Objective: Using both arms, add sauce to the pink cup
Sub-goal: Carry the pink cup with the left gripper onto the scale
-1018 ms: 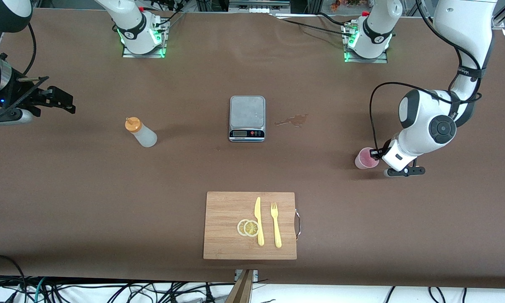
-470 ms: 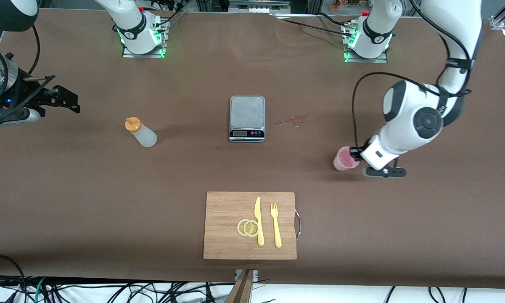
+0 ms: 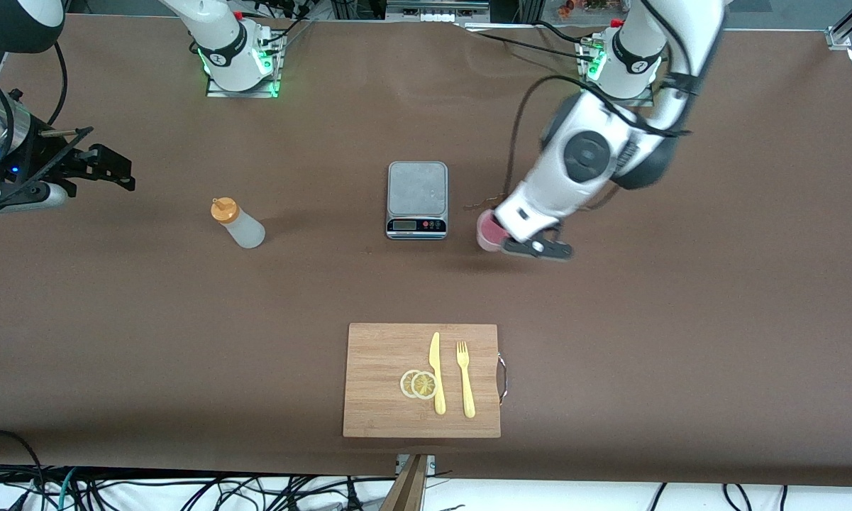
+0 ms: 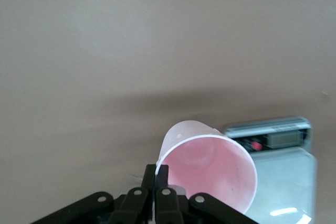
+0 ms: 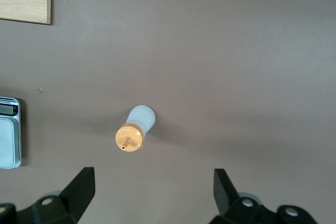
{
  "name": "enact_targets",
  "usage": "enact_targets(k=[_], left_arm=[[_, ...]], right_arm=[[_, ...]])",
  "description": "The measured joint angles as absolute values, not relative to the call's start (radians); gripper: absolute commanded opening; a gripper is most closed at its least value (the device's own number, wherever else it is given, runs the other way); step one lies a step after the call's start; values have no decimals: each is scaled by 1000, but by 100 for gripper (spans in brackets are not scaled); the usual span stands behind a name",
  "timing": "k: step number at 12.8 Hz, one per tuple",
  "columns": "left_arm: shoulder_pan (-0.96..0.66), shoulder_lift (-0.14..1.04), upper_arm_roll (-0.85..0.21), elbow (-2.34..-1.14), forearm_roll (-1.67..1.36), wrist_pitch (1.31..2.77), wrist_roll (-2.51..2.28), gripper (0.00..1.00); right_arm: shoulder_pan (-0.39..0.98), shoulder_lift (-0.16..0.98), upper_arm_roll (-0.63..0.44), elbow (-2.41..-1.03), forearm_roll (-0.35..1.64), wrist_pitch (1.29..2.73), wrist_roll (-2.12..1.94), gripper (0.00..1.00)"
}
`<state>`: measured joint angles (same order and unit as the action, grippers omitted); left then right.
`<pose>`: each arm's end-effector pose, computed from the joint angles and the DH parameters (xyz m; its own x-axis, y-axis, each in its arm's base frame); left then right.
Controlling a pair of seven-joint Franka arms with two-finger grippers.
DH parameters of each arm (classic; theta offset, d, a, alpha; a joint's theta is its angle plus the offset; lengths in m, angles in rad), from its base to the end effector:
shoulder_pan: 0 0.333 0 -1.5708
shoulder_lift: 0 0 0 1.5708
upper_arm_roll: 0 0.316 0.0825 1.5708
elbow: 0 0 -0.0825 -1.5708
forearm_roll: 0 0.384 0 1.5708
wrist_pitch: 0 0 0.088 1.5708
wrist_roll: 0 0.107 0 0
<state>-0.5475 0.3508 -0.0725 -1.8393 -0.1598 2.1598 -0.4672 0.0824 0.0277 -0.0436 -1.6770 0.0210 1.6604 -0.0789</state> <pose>0.5121 -0.3699 0.3372 0.9927 -0.0637 -0.1028 -0.0511 -0.9914 0.1208 0.5655 0.0243 0.5663 0.9924 0.1155 -0.0426 0.1146 -0.9931 -0.0230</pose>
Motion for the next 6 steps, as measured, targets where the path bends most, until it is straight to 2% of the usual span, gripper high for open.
enact_targets(k=[6], left_arm=[[-788,372,-71,-1835,-160,2220,-745,0]], right_arm=[[82,28,-44,-1677,21,1660,-79,100]])
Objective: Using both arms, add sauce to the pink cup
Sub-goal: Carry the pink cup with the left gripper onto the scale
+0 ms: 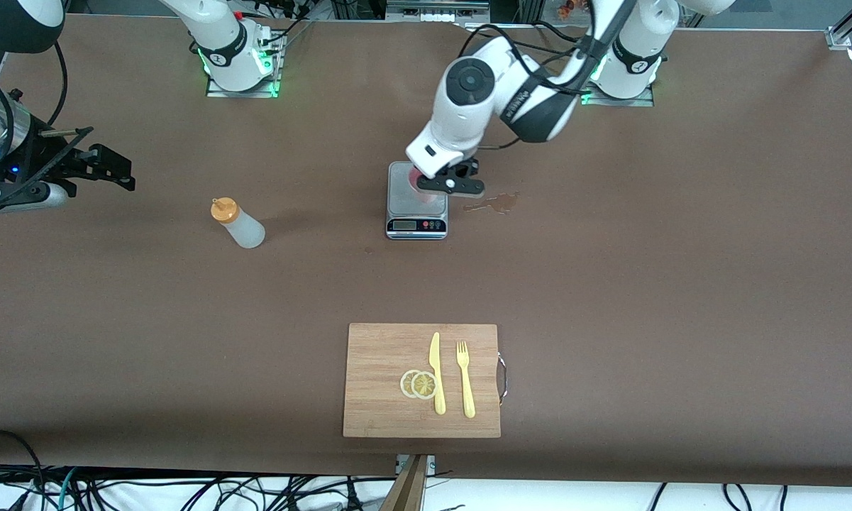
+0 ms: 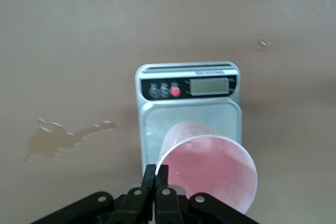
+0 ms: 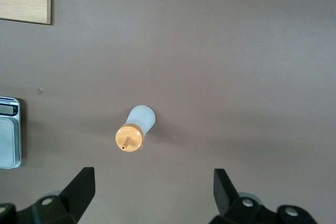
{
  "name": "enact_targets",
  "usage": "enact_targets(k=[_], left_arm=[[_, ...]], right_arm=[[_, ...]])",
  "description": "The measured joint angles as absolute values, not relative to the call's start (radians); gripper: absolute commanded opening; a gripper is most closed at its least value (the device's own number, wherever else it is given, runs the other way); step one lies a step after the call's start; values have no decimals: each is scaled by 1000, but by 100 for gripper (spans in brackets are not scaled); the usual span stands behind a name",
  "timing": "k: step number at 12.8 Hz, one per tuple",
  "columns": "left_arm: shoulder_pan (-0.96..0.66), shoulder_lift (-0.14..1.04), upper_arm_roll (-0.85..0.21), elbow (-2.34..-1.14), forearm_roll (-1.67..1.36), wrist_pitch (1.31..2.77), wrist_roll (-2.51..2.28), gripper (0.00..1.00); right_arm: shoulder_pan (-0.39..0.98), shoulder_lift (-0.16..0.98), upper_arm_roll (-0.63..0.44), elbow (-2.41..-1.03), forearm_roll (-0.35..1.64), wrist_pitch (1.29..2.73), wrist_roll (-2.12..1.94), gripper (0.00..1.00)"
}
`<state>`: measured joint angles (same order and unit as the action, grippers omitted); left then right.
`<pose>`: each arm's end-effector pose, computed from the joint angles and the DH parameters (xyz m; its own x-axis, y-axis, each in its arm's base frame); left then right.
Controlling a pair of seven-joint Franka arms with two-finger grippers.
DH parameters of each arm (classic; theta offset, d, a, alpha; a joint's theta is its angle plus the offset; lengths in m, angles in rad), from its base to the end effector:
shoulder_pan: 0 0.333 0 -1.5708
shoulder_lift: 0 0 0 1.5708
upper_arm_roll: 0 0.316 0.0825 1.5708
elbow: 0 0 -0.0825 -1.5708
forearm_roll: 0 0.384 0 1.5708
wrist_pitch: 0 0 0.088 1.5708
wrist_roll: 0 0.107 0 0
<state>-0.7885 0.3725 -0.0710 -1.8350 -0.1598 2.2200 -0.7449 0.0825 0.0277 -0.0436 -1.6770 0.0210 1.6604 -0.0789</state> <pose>0.4158 -0.4856 0.3304 0.9947 -0.0194 -0.1006 -0.0076 -0.9932 0.1160 0.5654 0.0244 0.5663 0.9924 0.1156 -0.0426 0.1147 -0.9931 -0.0230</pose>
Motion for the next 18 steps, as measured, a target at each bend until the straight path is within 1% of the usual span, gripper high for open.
enact_targets(k=[4,8,9,10,11,12,16,18], left_arm=[[-863,416,-69,-1858,-160,2294,-817,0],[-869,428,-63,-1889,-160,2332,-818,0],[-869,428,-61,-1889,-160,2332,-818,20],[-869,429,-59,-1889,-160,2332,-818,58],[-869,429,-57,-1889,-160,2332,-818,87],[-869,429,-53,-1889,-160,2333,-818,100],[-858,415,-19,-1861,-160,2327,-818,100],[-831,397,-10,-1805,-160,2235,-818,100]], right_arm=[[82,28,-44,-1677,21,1660,-79,100],[82,28,-44,-1677,21,1660,-79,100],[82,28,-44,-1677,21,1660,-79,100],[82,28,-44,-1677,21,1660,-79,100],[82,28,-44,-1677,21,1660,-79,100],[82,28,-44,-1677,21,1660,-79,100],[82,28,-44,-1677,21,1660,-79,100],[81,28,-45,-1677,21,1660,-79,100]])
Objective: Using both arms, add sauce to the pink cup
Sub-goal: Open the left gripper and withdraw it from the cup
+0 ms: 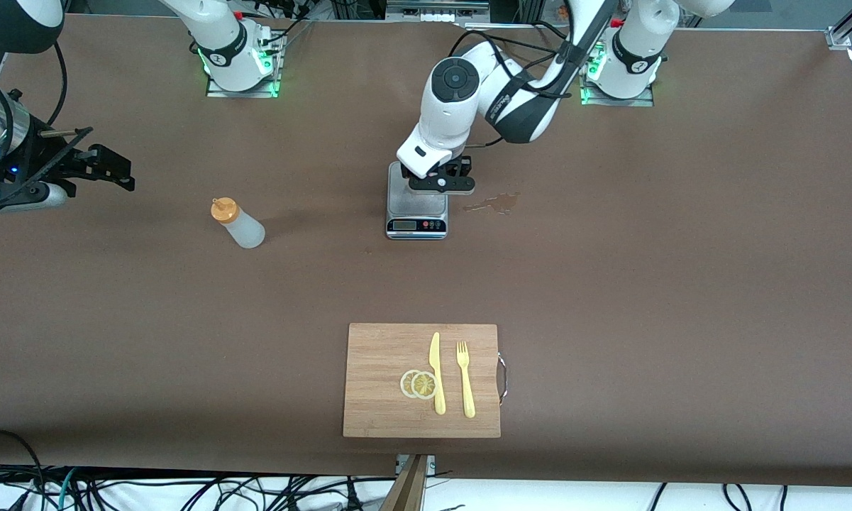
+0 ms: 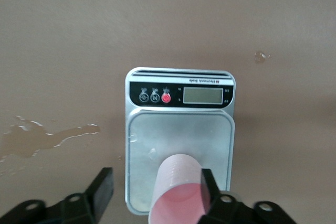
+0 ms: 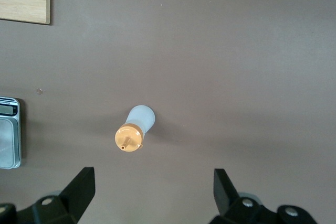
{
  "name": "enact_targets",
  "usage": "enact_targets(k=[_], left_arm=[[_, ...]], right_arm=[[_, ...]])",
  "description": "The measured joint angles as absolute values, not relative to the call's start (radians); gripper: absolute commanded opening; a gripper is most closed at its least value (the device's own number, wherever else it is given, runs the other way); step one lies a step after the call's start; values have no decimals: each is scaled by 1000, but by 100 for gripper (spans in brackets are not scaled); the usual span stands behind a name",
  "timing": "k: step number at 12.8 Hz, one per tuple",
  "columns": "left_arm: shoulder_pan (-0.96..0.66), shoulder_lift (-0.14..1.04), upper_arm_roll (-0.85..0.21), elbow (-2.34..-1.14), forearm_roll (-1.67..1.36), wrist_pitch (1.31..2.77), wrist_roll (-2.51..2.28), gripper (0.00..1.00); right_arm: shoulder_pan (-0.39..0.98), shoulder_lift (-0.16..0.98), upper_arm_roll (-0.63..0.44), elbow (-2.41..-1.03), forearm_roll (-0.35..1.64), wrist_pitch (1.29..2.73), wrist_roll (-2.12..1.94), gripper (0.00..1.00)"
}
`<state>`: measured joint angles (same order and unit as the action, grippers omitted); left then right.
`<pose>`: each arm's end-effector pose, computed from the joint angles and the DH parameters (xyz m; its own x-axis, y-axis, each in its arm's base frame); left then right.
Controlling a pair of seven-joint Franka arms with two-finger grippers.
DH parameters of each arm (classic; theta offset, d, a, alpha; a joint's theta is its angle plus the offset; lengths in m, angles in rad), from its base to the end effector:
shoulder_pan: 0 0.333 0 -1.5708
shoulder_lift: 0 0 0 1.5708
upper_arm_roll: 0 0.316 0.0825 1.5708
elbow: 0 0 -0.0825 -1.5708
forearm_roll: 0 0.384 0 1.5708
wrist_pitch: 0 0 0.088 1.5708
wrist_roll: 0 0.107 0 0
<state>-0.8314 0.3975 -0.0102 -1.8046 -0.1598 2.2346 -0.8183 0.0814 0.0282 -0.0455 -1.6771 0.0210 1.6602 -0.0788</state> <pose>0.4290 -0.4866 0.3286 0.9945 0.0695 -0.0790 0.0779 -0.9910 0.1093 0.5656 0.0227 0.5660 0.9927 0.1125 -0.0434 0.1116 -0.9935 -0.0230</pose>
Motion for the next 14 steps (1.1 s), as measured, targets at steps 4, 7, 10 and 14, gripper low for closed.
enact_targets(k=[4,7,10,14], left_arm=[[-741,359,20,-1621,-162,1985,-771,100],[-698,350,83,-1567,-234,1911,-652,100],[-595,315,116,-1547,-238,1852,-463,100],[-440,240,151,-1542,-170,1764,-297,100]], right_arm=[[81,29,-47,-1677,21,1660,-79,100],[81,29,-48,-1677,21,1660,-79,100],[81,29,-48,-1677,21,1660,-79,100],[81,29,-49,-1677,21,1660,-79,100]])
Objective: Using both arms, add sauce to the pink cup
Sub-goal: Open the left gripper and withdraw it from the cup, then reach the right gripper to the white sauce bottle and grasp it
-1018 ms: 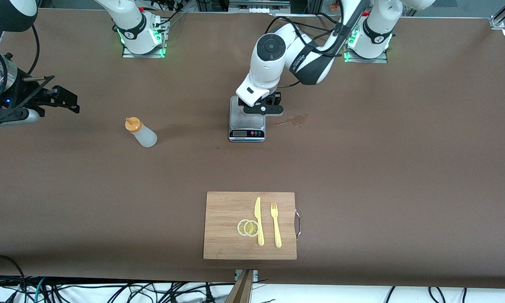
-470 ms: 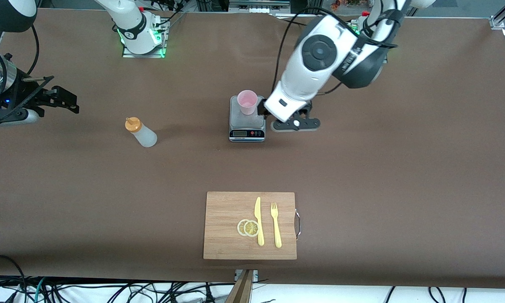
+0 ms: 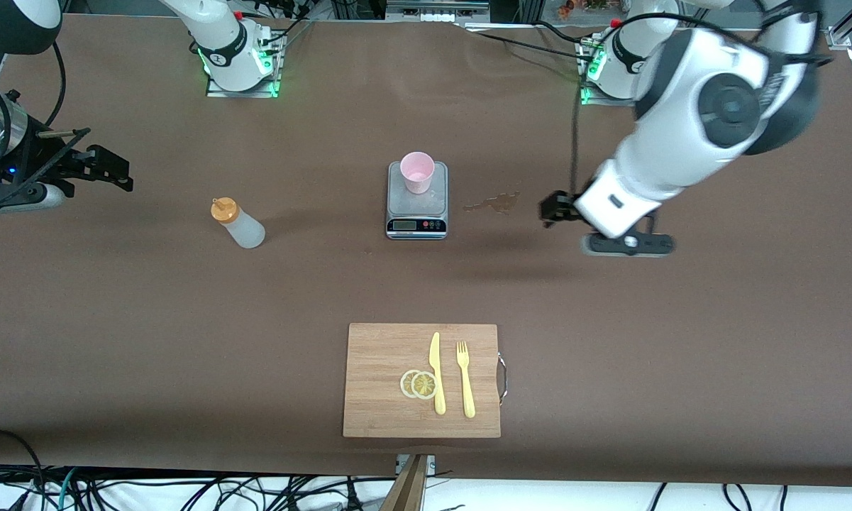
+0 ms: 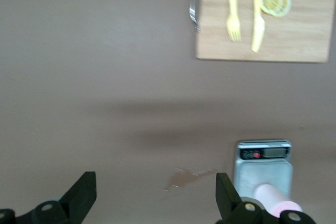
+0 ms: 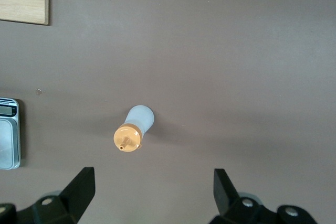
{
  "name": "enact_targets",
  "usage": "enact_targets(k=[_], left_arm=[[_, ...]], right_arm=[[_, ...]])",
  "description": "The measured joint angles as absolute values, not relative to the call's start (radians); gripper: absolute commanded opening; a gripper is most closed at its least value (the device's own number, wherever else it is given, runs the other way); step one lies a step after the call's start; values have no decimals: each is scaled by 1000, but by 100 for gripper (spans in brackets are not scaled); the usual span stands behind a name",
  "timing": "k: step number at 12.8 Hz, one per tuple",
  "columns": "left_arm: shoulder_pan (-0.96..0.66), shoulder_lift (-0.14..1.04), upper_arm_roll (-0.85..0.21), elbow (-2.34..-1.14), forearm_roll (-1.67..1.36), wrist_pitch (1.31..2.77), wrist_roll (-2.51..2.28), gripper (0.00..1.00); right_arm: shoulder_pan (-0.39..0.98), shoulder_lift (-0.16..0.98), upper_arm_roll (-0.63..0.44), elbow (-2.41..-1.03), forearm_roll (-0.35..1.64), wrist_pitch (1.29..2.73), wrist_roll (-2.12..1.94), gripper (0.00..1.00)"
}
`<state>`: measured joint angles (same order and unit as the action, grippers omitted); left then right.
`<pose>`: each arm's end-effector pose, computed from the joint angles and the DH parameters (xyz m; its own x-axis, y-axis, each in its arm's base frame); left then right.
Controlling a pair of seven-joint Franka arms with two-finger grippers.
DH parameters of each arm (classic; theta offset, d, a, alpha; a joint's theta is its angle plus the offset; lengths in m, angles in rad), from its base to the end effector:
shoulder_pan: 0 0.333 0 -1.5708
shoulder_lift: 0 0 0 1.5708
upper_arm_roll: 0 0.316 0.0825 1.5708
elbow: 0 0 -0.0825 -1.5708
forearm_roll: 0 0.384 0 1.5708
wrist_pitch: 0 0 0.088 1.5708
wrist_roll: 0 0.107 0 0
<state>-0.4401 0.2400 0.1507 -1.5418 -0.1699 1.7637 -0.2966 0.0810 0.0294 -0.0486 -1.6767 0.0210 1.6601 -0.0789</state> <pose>0.6005 -0.2039 0.5143 0.9980 0.0338 -0.0543 0.0401 -0.9920 0.1195 0.5660 0.0208 0.5655 0.9930 0.1091 -0.0443 0.1082 -0.9939 -0.0229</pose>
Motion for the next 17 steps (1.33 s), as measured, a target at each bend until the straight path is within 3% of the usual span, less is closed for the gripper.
enact_targets(k=[8,13,17], left_arm=[[-179,144,150,-1455,-117,1564,-142,100],[-46,143,57,-1454,-90,1530,-14,100],[-39,144,40,-1454,-90,1528,-9,100]], right_arm=[[80,46,-49,-1678,43,1594,-142,100],[69,122,-130,-1687,154,1550,-579,100],[7,221,-206,-1700,339,1552,-1019,99]])
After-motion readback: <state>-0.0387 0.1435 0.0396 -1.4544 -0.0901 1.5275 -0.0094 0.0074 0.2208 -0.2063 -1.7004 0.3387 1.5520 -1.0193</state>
